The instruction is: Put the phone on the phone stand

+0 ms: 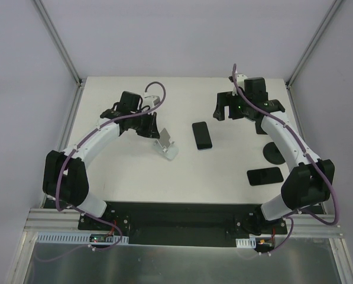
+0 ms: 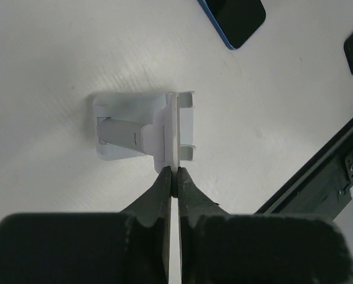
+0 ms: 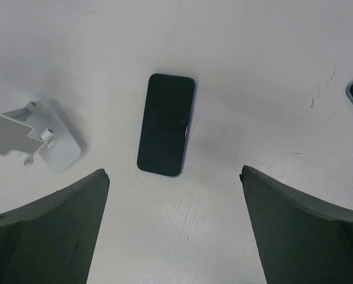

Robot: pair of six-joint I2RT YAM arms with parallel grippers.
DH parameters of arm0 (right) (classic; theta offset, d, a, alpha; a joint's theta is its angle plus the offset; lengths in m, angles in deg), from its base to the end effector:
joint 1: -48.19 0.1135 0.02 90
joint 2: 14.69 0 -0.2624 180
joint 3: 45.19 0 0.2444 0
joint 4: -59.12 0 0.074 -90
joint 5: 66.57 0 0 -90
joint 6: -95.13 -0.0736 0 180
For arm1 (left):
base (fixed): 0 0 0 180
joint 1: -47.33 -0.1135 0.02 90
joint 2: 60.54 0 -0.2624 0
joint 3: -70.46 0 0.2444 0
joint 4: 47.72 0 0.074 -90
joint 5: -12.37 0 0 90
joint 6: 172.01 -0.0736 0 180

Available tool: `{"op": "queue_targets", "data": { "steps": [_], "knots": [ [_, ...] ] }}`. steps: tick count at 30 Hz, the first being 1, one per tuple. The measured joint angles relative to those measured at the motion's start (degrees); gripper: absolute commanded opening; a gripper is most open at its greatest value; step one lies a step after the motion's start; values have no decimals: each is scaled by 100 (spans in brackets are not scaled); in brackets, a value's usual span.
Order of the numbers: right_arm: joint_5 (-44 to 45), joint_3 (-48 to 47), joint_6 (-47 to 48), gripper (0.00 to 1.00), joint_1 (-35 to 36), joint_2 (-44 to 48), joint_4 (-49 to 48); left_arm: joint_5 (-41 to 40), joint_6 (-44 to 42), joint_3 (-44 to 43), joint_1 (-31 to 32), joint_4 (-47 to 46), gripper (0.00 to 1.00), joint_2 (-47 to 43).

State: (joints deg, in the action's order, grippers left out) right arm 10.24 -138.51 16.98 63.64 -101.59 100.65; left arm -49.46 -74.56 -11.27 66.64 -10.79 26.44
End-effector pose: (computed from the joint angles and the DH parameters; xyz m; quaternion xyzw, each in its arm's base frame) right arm 0.3501 0.1142 0.3191 -0.2595 0.8442 0.1163 0.4544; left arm 0.3211 -0.1493 0.2599 0.1897 0.8718 -0.3074 0.3310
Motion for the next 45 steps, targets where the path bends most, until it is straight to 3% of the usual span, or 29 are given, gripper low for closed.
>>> {"op": "queue_targets", "data": {
  "steps": [14, 23, 31, 34, 39, 45],
  "knots": [
    [-22, -433, 282, 96, 66, -763, 444, 323, -994, -20, 162, 278, 0, 236],
    [105, -761, 474, 96, 468, -1163, 658, 339, -1023, -24, 164, 332, 0, 205],
    [334, -804, 409, 96, 837, -1285, 629, 931, -1049, -22, 164, 557, 0, -205],
    [588, -608, 173, 96, 1012, -1246, 299, 1051, -1069, -9, 168, 601, 0, -529],
    [935, 695, -476, 96, 1405, -953, -745, 997, -990, -7, 291, 671, 0, -769],
    [1344, 1154, -745, 96, 1812, -927, -1360, 138, -291, 612, 345, 627, 0, -1370]
  ]
}}
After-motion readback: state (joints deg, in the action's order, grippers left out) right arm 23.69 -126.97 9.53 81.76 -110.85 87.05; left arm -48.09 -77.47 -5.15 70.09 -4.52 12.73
